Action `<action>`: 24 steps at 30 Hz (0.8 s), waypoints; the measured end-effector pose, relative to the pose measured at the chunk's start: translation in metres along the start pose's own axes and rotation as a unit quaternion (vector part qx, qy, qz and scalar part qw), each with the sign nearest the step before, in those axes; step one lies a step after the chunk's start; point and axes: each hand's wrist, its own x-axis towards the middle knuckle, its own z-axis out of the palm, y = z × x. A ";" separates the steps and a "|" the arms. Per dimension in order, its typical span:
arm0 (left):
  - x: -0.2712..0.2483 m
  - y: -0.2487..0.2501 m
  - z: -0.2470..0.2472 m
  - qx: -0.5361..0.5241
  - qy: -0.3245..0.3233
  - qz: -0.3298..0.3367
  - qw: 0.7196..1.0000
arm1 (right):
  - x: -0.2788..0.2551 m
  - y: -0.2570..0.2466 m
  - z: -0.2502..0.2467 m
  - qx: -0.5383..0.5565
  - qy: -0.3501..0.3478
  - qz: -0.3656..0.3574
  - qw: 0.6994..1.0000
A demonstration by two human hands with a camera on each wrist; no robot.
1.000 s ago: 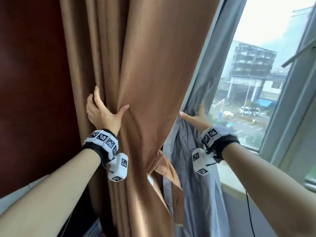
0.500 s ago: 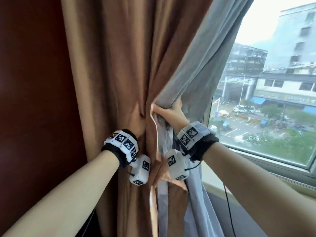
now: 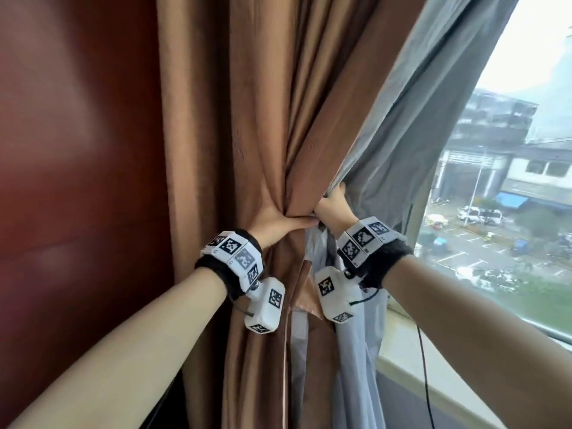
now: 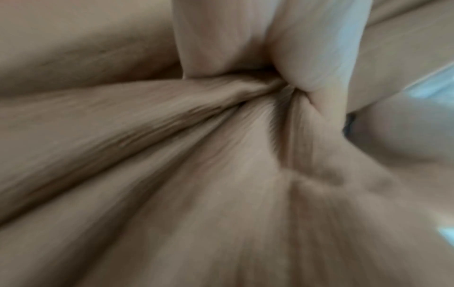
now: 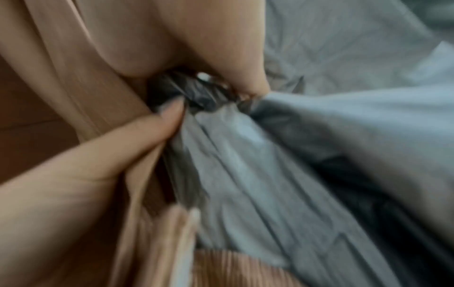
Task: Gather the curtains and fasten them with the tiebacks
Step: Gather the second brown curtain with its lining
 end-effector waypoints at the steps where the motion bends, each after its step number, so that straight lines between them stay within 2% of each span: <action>1: 0.004 -0.001 0.007 0.002 -0.006 -0.002 1.000 | -0.001 0.000 -0.009 0.015 -0.031 -0.023 0.999; 4: 0.010 -0.002 0.027 0.041 0.027 -0.005 0.999 | -0.001 0.001 -0.033 0.044 -0.104 -0.036 0.993; 7: 0.013 -0.002 0.042 0.046 0.100 -0.015 0.994 | -0.004 0.008 -0.047 0.041 -0.073 -0.014 0.996; 9: 0.017 -0.002 0.046 0.053 0.104 -0.025 0.993 | -0.007 0.014 -0.052 -0.034 0.011 -0.036 0.999; 10: 0.018 -0.001 0.047 0.054 0.101 -0.033 0.993 | -0.012 0.017 -0.056 -0.069 0.078 -0.068 0.992; 13: 0.022 -0.001 0.046 0.046 0.113 -0.048 0.991 | -0.030 0.026 -0.080 -0.160 0.268 -0.185 0.932; 15: 0.024 -0.002 0.044 0.049 0.122 -0.051 0.990 | -0.035 0.032 -0.099 -0.196 0.352 -0.194 0.894; 16: 0.024 -0.003 0.044 0.049 0.122 -0.049 0.990 | -0.035 0.035 -0.108 -0.195 0.369 -0.171 0.892; 18: 0.023 -0.002 0.043 0.048 0.116 -0.048 0.991 | -0.032 0.040 -0.122 -0.158 0.360 -0.096 0.915; 20: 0.020 -0.002 0.043 0.049 0.110 -0.048 0.992 | -0.027 0.045 -0.128 -0.113 0.307 -0.052 0.943; 24: 0.013 0.001 0.041 0.036 0.083 -0.049 0.995 | -0.019 0.042 -0.110 -0.006 0.176 -0.075 0.981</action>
